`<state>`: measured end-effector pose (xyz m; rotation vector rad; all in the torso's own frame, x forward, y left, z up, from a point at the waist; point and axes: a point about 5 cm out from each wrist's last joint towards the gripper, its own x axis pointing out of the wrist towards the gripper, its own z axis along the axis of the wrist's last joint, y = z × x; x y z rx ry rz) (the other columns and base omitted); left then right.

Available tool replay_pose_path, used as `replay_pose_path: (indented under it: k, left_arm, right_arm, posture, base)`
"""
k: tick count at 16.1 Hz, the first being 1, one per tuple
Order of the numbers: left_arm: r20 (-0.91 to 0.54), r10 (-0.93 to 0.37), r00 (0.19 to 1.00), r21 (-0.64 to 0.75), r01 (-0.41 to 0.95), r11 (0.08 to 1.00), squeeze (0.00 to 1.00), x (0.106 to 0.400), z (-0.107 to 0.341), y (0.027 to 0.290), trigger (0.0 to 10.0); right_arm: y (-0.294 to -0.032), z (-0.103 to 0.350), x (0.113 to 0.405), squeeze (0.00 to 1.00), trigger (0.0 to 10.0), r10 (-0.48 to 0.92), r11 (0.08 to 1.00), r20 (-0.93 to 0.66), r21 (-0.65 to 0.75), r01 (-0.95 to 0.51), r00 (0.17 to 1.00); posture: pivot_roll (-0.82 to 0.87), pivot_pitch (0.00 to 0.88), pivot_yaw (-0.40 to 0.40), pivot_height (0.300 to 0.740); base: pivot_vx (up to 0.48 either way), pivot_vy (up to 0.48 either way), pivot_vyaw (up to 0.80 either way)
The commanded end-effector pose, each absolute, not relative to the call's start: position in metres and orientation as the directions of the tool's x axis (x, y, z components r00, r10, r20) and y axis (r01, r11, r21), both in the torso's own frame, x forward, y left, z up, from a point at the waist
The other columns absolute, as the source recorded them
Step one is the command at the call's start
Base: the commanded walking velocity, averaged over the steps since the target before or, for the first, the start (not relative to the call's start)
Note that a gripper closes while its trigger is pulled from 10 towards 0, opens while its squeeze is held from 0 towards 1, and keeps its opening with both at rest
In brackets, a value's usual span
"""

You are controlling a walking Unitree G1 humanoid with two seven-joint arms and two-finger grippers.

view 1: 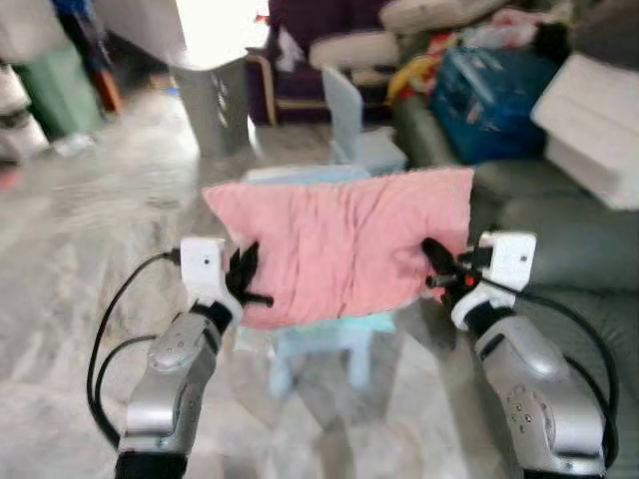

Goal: Move the pillow to the sofa

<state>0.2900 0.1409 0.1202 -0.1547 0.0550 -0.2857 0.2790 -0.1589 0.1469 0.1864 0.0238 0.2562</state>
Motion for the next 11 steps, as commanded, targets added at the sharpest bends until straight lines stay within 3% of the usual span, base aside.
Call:
replay_pose_path:
  k: [1, 11]
  left_arm:
    - [-0.009, -0.283, 0.959, -0.147, 0.279, 0.949, 0.0, 0.2924, 0.1268, 0.1424, 10.0]
    - [-0.013, -0.283, 0.959, -0.153, 0.278, 0.948, 0.0, 0.2923, 0.1248, 0.1407, 10.0]
  right_arm:
    - [-0.1498, 0.155, 0.2804, 0.0, 10.0, 0.289, 0.939, 0.036, 0.186, -0.29, 0.957]
    - [-0.1505, 0.1554, 0.2807, 0.0, 10.0, 0.293, 0.939, 0.034, 0.178, -0.294, 0.956]
  posture:
    - [-0.17, 0.0, 0.032, 0.74]
    - [-0.17, 0.0, 0.026, 0.74]
  base:
    - [-0.311, 0.0, 0.0]
    - [-0.283, 0.0, 0.0]
